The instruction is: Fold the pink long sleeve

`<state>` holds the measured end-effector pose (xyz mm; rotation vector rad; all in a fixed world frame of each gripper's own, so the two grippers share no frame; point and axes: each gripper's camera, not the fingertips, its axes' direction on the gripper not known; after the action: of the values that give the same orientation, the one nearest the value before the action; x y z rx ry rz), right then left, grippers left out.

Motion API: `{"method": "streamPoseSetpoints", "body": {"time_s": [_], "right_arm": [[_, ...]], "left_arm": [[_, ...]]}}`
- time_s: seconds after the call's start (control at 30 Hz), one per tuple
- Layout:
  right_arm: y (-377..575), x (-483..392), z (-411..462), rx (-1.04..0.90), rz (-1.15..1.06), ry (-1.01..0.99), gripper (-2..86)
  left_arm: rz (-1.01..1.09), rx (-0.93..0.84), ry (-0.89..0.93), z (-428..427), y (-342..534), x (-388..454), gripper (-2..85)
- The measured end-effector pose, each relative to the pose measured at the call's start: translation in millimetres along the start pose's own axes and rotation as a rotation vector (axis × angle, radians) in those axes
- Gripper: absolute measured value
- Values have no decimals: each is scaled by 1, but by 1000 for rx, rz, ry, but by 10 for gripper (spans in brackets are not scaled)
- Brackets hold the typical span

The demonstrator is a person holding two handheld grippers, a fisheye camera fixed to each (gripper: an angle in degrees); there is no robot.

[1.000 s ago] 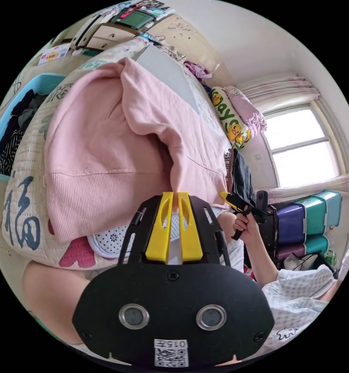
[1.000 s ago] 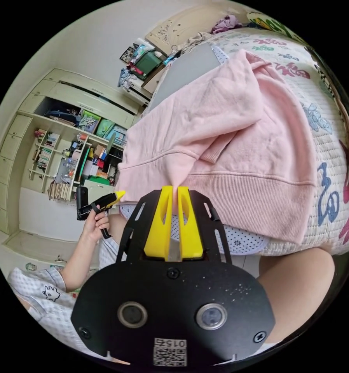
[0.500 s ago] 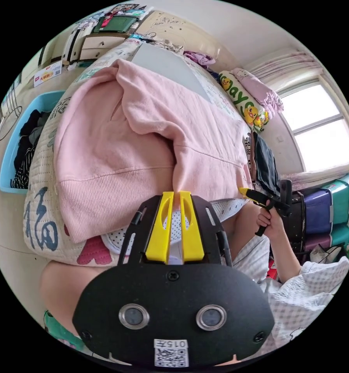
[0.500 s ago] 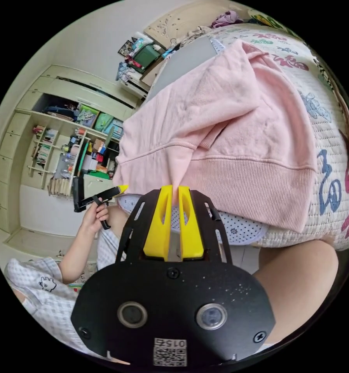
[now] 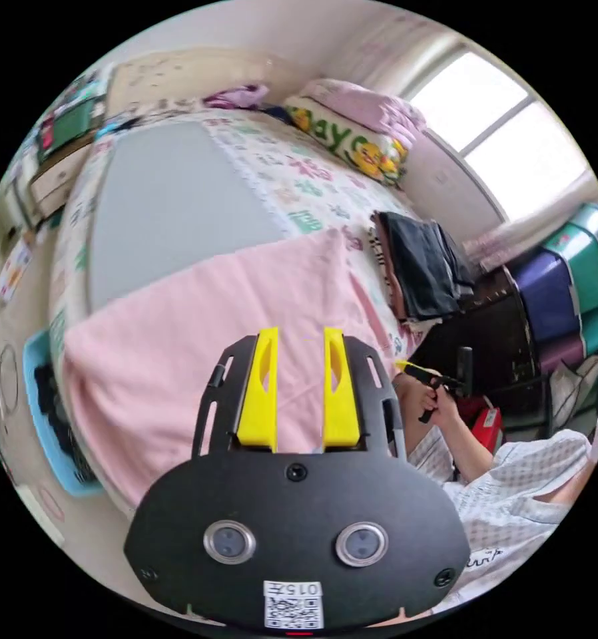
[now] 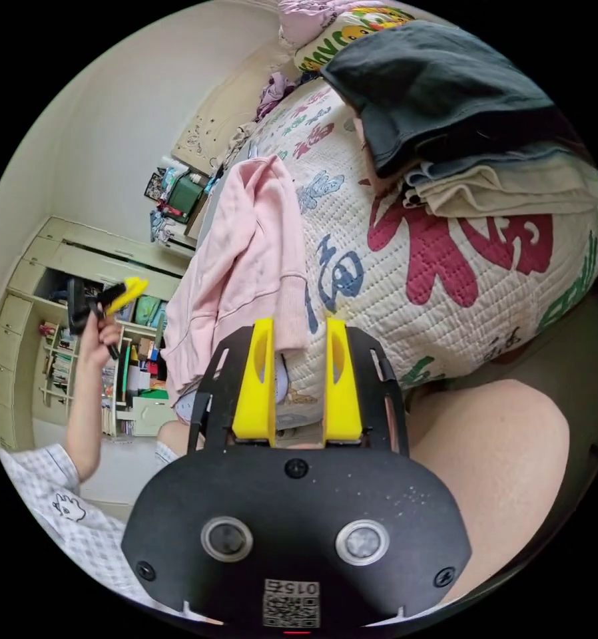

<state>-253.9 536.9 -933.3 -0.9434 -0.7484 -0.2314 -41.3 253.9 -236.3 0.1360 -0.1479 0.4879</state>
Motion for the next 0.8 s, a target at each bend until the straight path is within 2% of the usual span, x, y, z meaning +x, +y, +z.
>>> {"method": "streamPoseSetpoints", "body": {"time_s": [0.13, 0.3, 0.53, 0.7, 0.8], "right_arm": [[19, 28, -4, 24, -2, -41, 107], [29, 42, -12, 0, -75, 46, 102], [26, 94, -38, -21, -52, -14, 93], [16, 111, -57, -31, -93, -17, 36], [10, 117, -93, 52, -109, 18, 22]], "left_arm": [[137, -91, -53, 53, -113, 61, 124], [206, -146, -210, 132, -220, 115, 118], [214, -444, -398, 215, -258, 124, 117], [228, -361, -406, 203, -248, 125, 64], [186, -265, -357, 169, -242, 115, 54]]}}
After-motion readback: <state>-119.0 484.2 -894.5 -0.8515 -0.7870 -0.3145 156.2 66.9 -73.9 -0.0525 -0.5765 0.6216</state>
